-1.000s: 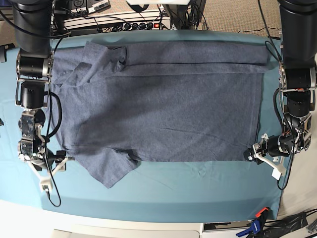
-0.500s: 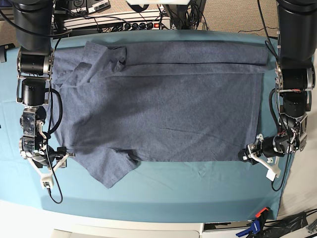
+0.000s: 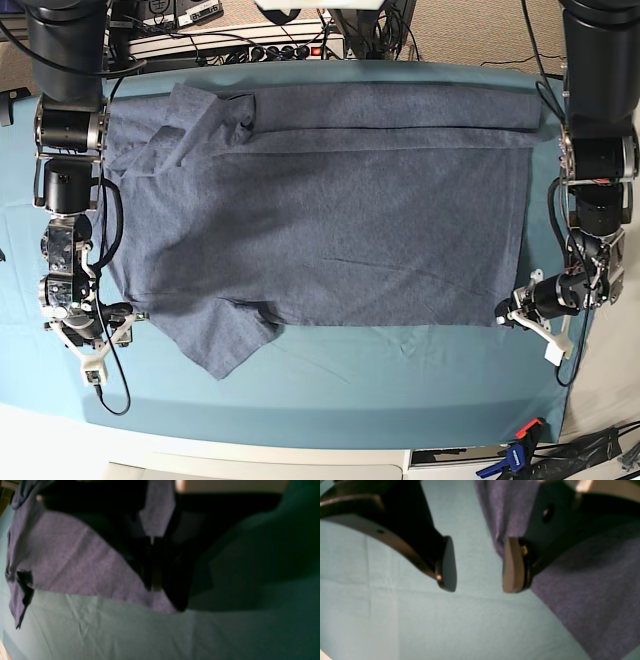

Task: Fold the T-shirt properly
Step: 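Lower both grippers onto the hem corners and pinch them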

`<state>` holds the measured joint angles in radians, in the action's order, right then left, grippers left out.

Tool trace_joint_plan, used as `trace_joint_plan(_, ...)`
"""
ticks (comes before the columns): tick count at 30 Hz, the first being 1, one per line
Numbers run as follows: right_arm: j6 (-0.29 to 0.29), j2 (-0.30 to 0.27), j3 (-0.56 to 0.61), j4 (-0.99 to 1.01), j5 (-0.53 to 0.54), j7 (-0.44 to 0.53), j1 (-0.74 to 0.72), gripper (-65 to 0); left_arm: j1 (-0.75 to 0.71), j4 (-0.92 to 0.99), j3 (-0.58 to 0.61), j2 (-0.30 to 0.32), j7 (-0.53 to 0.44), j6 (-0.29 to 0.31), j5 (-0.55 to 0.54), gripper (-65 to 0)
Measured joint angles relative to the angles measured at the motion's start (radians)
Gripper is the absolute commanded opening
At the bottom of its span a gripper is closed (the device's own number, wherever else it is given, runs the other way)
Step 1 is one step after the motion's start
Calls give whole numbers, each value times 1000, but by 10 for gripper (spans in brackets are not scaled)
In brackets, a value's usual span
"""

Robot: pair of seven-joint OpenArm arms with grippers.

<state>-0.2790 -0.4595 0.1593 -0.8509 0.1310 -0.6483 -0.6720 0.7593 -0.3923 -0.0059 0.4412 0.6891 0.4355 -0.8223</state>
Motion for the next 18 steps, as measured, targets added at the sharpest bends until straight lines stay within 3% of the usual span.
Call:
trace_joint_plan(2, 68, 3, 0, 0, 0, -19, 0, -345, 0, 0, 0, 0, 0, 0, 0, -650)
trace_joint_plan(5, 70, 0, -11, 0, 0, -32, 1, -344, 0, 0, 0, 0, 0, 0, 0, -650)
trace_joint_plan(7, 69, 0, -24, 19, 9, -29, -5, -302, 0, 0, 0, 0, 0, 2, 0, -650)
trace_joint_plan(9, 45, -1, -30, 74, 49, 4, -13, -252, 0, 0, 0, 2, 0, 3, 0, -650)
trace_joint_plan(12, 0, 3, -31, 178, 84, 67, -9, -250, 1, 0, 0, 8, -2, 23, 0, -650)
trace_joint_plan(16, 2, 26, -31, 254, 120, 78, 0, -250, 1, 0, 0, 11, -2, 26, 0, -650)
trace_joint_plan(18, -29, 40, -32, 256, 146, 82, -3, -250, 1, 0, 0, 10, -2, 26, 0, -650)
